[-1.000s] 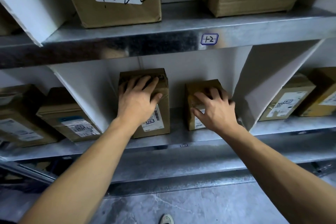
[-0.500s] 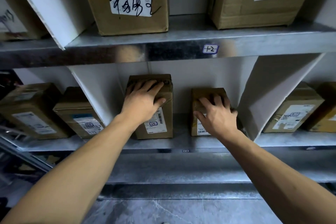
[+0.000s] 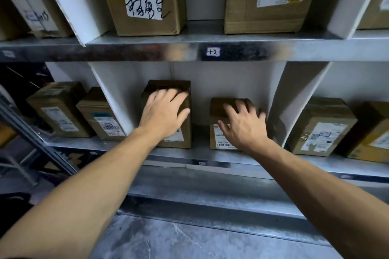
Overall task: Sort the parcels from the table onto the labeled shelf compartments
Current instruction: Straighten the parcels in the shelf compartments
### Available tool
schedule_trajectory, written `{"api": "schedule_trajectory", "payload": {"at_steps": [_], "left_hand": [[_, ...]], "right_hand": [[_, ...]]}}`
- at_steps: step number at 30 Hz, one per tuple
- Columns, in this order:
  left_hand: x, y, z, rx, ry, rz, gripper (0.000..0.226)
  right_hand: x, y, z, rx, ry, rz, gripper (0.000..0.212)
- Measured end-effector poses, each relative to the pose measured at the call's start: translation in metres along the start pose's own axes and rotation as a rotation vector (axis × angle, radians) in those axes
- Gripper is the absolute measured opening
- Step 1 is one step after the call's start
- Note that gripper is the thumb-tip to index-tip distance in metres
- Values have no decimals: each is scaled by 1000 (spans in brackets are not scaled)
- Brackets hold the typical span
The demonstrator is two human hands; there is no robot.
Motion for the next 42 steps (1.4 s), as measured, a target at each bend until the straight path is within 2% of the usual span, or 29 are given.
{"api": "schedule_trajectory", "payload": {"at_steps": [12,22,28,34,42], "left_hand": [[-30,-51,-12,105,-14,-70,54],[-96,-103,-18,136,-130,19,54],[-156,-101,-13,141,-211,94,52],[-261,-78,6,183,-274,288,54],[-386,-11,51,184,-250,225,56]], "right_hand": [[-2,-52,-17,70,-1,3,48],[-30,-157,-33,98,-44,120,44],[-80,-185,-45,73,-33,212,50],[-173,-213,-54,10,-27,307,47],[-321,-199,-68,-64,-120,307,52]]}}
Point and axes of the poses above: each hand's wrist, its own y-axis towards the middle knuckle, its own z-axis out of the palm, x = y × z, the point moved 4 cm from there along y, towards the middle knuckle, and after that the axes turned 10 degrees about -z, right-handed, at the moved point
